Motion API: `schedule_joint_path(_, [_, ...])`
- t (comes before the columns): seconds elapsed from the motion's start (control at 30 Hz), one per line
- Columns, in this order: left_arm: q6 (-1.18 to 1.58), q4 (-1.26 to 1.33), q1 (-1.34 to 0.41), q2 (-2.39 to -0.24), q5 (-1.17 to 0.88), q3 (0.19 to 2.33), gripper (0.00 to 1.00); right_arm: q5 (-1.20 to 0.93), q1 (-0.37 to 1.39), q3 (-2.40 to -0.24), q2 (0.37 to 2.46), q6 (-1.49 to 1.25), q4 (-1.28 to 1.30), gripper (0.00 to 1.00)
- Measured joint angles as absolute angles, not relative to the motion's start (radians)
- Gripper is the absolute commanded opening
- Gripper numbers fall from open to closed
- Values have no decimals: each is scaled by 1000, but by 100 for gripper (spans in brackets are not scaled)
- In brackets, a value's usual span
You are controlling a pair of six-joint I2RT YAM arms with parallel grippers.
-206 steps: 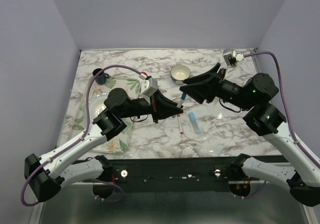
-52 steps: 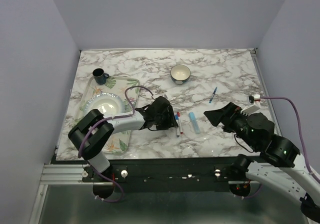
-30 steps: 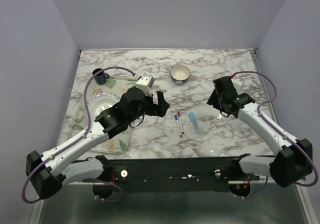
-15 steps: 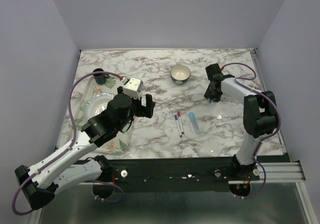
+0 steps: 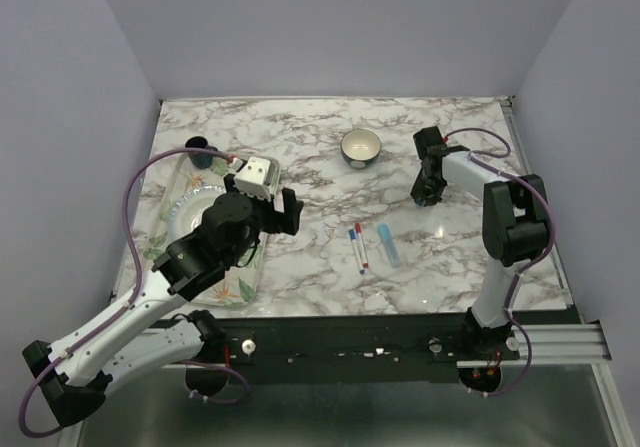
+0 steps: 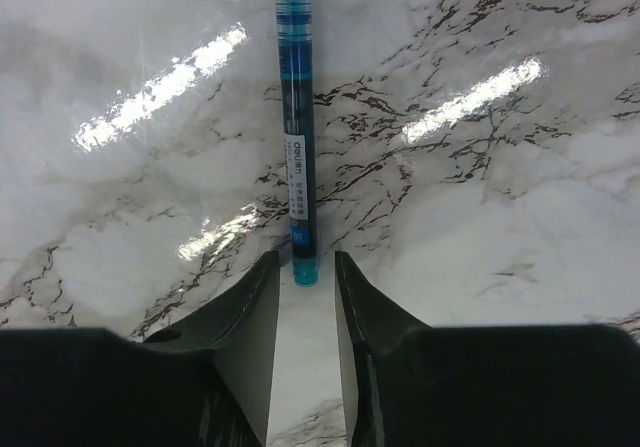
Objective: Insert the pens into the pen caps
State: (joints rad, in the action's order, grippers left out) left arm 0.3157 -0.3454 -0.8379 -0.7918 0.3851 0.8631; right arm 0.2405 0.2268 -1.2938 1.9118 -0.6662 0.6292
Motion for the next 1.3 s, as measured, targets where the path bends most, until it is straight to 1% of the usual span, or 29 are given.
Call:
schedule_joint_path(0.1, [314, -345, -838, -786, 393, 858, 99, 238, 227, -1297, 1914, -664, 639, 21])
schedule_joint_path(0.27, [311, -339, -838, -767, 407, 848, 99, 228, 227, -1297, 1915, -650, 640, 10])
schedule_joint_path(0.33, [310, -337, -838, -757, 411, 843, 99, 223, 226, -1297, 1915, -642, 640, 2])
schedule_joint_path(0.37, [307, -337, -838, -754, 412, 842, 99, 221, 225, -1297, 1915, -638, 640, 1])
schedule_joint_path(0.7, [288, -308, -838, -738, 390, 818, 98, 169, 234, -1267, 1886, -546, 603, 1])
schedule_joint_path(0.83, [309, -302, -838, -762, 324, 820, 95, 157, 296, -1155, 1724, -492, 583, 1])
schedule_joint_path(1.0, [392, -312, -838, -855, 231, 865, 93, 118, 438, -1006, 1370, -443, 505, 1])
schedule_joint_path(1.03, [421, -313, -837, -882, 195, 883, 92, 98, 478, -957, 1274, -439, 462, 1])
schedule_joint_path(1.1, [473, -306, -833, -918, 133, 907, 91, 60, 527, -893, 1157, -437, 419, 1])
schedule_joint_path(1.17, [520, -285, -831, -947, 71, 929, 88, 3, 579, -804, 1021, -443, 356, 1])
schedule_joint_path(1.3, [590, -218, -825, -1006, -26, 967, 85, -96, 638, -691, 839, -476, 265, 1])
